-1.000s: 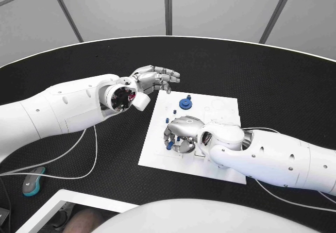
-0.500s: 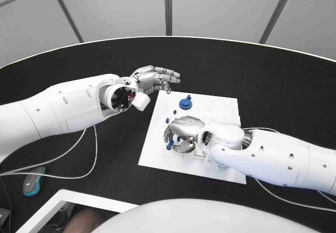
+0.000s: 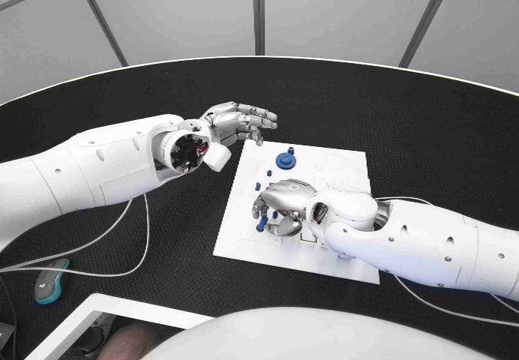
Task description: Assemble the parts on the task board
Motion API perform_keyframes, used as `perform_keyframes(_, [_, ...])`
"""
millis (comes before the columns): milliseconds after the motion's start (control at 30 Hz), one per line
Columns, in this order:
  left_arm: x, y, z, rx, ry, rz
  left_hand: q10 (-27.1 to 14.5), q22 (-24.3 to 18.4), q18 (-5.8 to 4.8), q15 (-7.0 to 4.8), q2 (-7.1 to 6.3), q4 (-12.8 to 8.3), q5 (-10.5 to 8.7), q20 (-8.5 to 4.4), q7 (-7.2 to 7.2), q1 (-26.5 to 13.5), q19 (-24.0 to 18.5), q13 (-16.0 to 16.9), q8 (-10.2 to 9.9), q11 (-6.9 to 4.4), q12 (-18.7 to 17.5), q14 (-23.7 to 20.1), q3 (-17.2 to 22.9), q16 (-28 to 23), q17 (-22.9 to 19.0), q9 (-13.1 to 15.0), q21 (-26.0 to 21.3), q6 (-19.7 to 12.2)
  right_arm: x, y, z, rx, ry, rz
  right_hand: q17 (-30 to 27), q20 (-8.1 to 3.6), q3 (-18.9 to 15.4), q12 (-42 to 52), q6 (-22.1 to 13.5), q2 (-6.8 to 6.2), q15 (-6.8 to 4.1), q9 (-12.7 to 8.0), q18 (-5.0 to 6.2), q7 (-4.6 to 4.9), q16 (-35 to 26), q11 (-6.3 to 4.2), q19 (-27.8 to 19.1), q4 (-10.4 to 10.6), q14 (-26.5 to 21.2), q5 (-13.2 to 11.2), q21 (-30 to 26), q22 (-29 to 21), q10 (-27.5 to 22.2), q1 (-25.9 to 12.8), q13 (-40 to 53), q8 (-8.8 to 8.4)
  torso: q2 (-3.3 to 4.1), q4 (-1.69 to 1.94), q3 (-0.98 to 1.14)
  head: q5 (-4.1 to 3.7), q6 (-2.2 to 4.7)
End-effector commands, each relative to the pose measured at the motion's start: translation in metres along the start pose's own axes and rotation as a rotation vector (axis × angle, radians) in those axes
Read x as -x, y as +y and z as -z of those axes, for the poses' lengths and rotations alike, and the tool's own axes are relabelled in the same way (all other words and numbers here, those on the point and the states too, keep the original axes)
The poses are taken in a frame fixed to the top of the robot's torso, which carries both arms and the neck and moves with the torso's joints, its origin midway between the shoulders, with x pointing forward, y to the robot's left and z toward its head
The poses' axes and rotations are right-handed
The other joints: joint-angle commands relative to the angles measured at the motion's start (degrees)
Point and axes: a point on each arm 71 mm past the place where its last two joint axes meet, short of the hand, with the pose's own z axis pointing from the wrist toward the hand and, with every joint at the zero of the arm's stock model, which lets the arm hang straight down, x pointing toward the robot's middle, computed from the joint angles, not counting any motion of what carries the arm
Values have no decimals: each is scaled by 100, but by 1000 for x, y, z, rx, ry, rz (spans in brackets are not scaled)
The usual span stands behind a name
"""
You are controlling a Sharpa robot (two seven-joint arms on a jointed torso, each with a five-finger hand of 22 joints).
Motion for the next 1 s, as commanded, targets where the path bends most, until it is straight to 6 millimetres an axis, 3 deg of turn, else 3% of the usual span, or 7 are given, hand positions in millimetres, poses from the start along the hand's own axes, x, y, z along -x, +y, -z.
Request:
perform_keyframes(33, [0,0,0,0,-1,0,-45,6,102,-13,33,-1,21,5,42,2,-41,-6,-30,-5,7,-42,-36,-26,-7,-6,17,10,1,1,1,4,-8,-2,-10,52,-11,-4,-53,-56,52,-8,107,-6,-25,0,17,33,269,-18,-33,178,-37,-25,-10,-37,4,4,3,-2,0])
perform_keyframes(233, [1,0,0,1,-3,0,-45,6,102,-13,33,-1,21,5,42,2,-41,-6,-30,-5,7,-42,-36,-26,-7,-6,17,10,2,5,4,16,-18,-6,18,-19,-5,204,-44,-19,-53,4,101,-14,1,-139,57,29,286,6,19,206,363,4,55,-48,4,2,1,-3,0])
perform_keyframes(400, [2,0,0,1,-4,-1,-45,6,102,-13,33,-1,21,5,42,2,-41,-6,-30,-5,7,-42,-36,-26,-7,-6,17,10,3,8,6,25,-20,-8,21,-47,-8,244,-21,-10,-83,12,97,-11,4,-176,68,26,289,11,34,216,448,11,75,-39,4,5,5,-7,0])
perform_keyframes(733, [2,0,0,4,-5,-1,-45,6,102,-13,33,-1,21,5,42,2,-41,-6,-30,-5,7,-42,-36,-26,-7,-6,17,10,3,8,6,23,-26,-8,12,-56,-12,232,-32,-23,-89,10,99,-8,-2,-174,66,21,288,15,18,207,431,12,73,-47,13,6,-2,-18,0])
perform_keyframes(1000, [2,1,0,6,-5,0,-45,6,102,-13,33,-1,21,5,42,2,-41,-6,-30,-5,7,-42,-36,-26,-7,-6,17,10,3,7,6,23,-31,-9,-33,-32,-9,78,-78,-56,-26,6,102,-15,-37,-81,48,40,275,11,-69,160,168,-21,10,-82,12,7,-7,-22,0])
